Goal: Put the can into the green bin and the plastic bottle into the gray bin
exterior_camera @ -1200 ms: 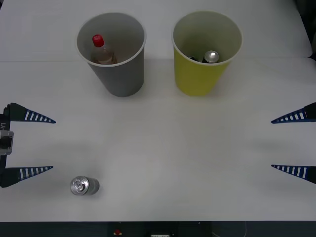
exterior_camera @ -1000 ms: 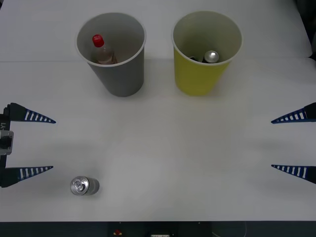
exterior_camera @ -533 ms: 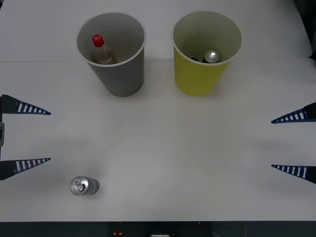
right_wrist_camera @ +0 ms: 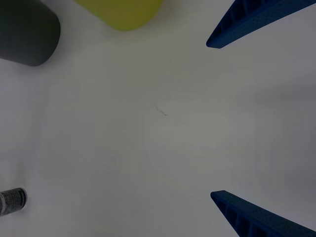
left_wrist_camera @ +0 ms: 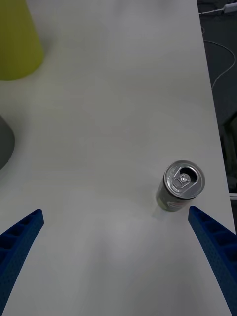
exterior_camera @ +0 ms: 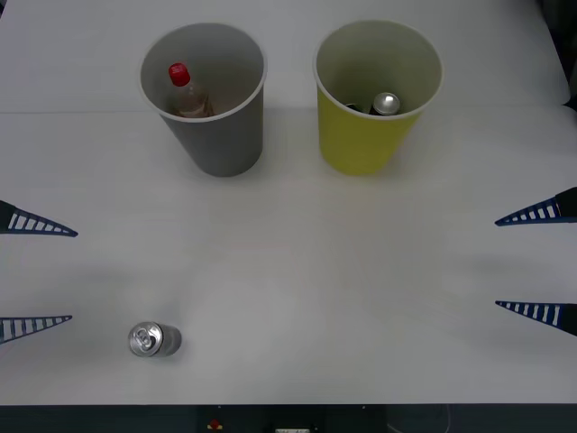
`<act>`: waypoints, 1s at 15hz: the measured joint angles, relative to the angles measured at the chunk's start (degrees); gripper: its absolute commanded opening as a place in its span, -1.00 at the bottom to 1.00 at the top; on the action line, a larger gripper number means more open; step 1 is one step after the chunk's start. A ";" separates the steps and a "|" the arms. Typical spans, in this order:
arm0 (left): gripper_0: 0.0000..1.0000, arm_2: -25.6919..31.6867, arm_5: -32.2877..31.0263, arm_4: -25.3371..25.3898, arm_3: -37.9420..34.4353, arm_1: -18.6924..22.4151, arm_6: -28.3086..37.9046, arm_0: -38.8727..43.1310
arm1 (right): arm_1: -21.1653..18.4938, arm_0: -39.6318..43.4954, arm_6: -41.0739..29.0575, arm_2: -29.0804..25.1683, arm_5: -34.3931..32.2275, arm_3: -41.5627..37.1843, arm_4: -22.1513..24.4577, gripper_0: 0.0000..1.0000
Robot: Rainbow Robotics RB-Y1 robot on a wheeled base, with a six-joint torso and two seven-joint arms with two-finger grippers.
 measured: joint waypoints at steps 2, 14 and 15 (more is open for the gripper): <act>1.00 0.01 -2.16 0.88 1.31 0.00 -0.92 -0.24 | 0.00 0.00 0.00 0.00 0.00 0.00 0.00 1.00; 1.00 -12.85 -10.23 8.82 23.14 1.75 -21.31 -9.45 | 0.00 0.00 0.00 0.00 0.00 0.00 0.00 1.00; 1.00 -14.53 -10.26 9.54 25.54 1.75 -23.01 -10.32 | 0.00 0.00 0.00 0.00 0.00 0.00 0.00 1.00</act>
